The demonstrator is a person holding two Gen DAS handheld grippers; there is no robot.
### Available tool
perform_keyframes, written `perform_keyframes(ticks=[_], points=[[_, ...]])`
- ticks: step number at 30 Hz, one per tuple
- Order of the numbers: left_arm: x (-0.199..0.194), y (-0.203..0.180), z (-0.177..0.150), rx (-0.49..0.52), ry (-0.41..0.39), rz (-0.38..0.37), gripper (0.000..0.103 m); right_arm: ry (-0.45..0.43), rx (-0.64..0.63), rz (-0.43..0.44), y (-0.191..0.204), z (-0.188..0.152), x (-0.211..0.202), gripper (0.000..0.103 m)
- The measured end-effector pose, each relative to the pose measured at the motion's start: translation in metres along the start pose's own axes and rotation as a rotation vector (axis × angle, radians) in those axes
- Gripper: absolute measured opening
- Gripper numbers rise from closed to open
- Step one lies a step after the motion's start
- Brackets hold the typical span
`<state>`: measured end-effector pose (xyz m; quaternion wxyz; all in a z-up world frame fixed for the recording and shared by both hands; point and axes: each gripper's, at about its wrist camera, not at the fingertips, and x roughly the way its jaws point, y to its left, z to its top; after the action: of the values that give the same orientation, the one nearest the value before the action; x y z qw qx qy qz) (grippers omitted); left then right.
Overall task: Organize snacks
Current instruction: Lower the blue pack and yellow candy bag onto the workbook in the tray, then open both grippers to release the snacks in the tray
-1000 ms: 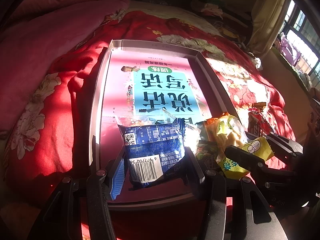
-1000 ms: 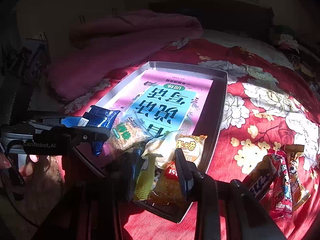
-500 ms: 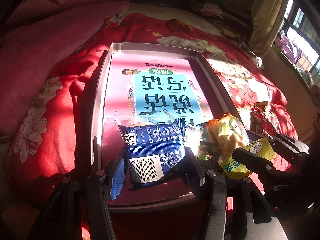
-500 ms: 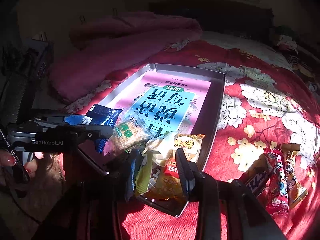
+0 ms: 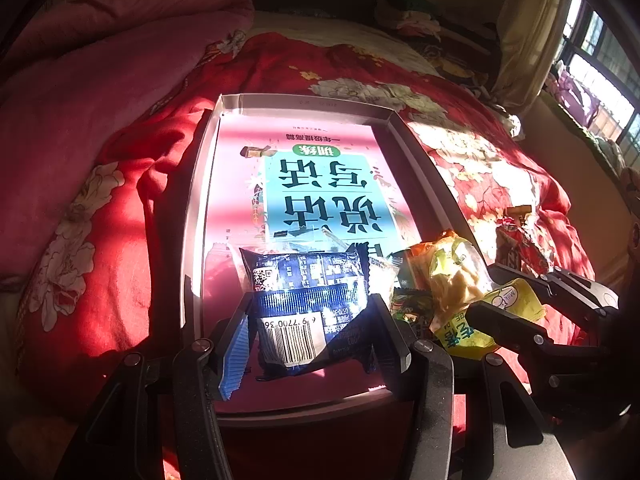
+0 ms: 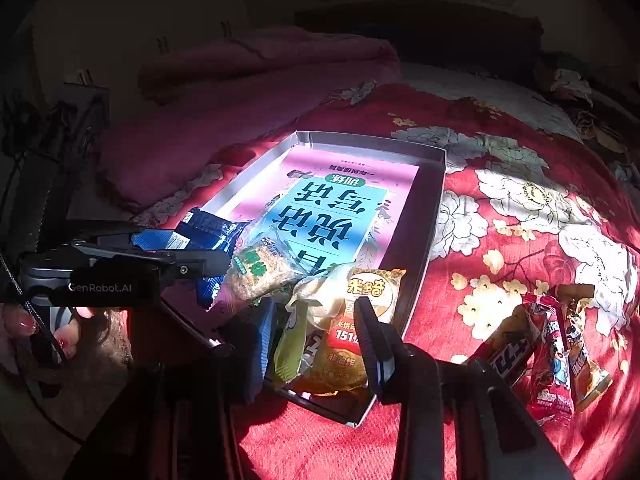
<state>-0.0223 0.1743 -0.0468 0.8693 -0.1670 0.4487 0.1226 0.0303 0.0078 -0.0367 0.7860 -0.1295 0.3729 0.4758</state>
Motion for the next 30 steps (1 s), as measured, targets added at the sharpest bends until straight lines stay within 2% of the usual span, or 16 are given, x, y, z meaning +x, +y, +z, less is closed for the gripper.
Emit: perform_keyframes(ticks=[8, 12, 25, 30], points=[[-0.005, -0.003, 0.000, 0.015, -0.024, 0.013, 0.059, -0.010, 0.002, -0.015, 0.000, 0.000, -0.004, 0.042], [-0.009, -0.002, 0.002, 0.012, -0.046, 0.019, 0.065, -0.022, 0.009, -0.014, -0.002, 0.001, -0.009, 0.043], [-0.014, 0.002, 0.003, -0.007, -0.068, 0.003, 0.065, -0.031, 0.006, 0.006, 0.002, 0.001, -0.015, 0.044], [-0.019, 0.003, 0.004, -0.016, -0.092, 0.020, 0.069, -0.036, 0.008, 0.002, 0.002, 0.001, -0.016, 0.046]])
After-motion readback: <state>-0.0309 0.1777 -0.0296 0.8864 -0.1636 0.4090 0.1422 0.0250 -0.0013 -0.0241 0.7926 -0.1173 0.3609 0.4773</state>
